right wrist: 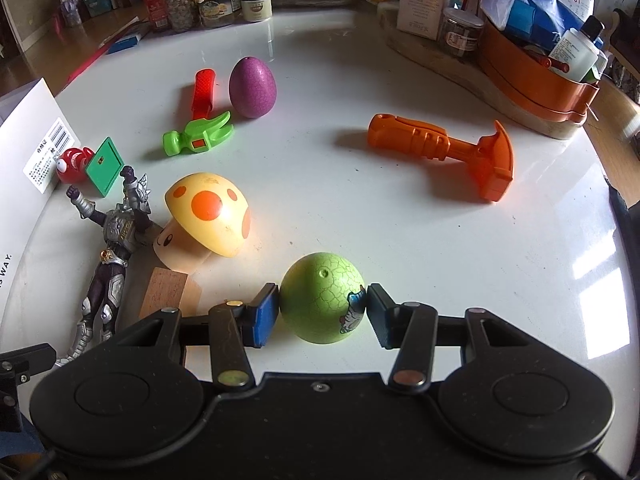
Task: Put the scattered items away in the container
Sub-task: 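Hold the green egg in the right tool while the left tool approaches the silver action figure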
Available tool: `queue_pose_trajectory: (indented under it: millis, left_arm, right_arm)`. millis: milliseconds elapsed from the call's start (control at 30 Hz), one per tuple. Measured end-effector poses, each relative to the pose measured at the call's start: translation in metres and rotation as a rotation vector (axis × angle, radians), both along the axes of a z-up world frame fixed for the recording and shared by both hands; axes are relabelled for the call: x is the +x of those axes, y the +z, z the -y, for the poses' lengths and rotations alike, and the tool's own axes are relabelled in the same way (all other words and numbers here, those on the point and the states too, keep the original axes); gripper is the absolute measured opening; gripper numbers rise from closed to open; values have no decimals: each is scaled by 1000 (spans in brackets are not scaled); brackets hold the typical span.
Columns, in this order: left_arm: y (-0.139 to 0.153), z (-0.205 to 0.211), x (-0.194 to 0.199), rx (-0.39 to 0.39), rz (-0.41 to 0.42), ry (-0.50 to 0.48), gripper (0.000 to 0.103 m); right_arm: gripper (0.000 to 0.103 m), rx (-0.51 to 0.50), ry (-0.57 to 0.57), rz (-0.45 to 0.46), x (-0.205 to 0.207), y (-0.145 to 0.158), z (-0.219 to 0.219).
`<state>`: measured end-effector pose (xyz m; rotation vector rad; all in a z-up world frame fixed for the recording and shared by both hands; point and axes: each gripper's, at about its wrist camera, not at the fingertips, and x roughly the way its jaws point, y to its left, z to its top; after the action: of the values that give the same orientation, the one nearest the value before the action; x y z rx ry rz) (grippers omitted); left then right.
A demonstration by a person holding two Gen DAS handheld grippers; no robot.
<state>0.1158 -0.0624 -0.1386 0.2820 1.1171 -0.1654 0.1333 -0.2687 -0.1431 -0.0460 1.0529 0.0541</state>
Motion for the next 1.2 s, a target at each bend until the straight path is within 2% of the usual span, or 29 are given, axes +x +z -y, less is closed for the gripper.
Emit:
queue_pose_trajectory:
  millis: [200,467,567,733,833,1000,1100,1200]
  left_arm:
    - [-8,2,2,3,-16,-5,102]
    - [-16,-15,14,-74,-57,45,102]
    - [-23,-16,19,-78,-58,69,102]
    - [-36,-1,29,-69,-59,67,96]
    - [-39,8,35,-81,-45,62,97]
    - [-38,17,42,-110,-53,55,88]
    - [-32,21,46,-137,-49,54,89]
    - [-30,25,51,-129,-41,66,89]
  right_arm:
    - [49,12,4,0,-6,2,3]
    - [49,32,8,-1,-11,5,7]
    - [49,48,3,0,-12,7,11]
    - [49,68,0,7,-14,11,18]
    - [49,77,-1,6,-15,12,20]
    - [49,87,0,4,-17,12,23]
    - [49,92,1,5,-18,13,24]
    - [49,94,2,7,-19,14,25]
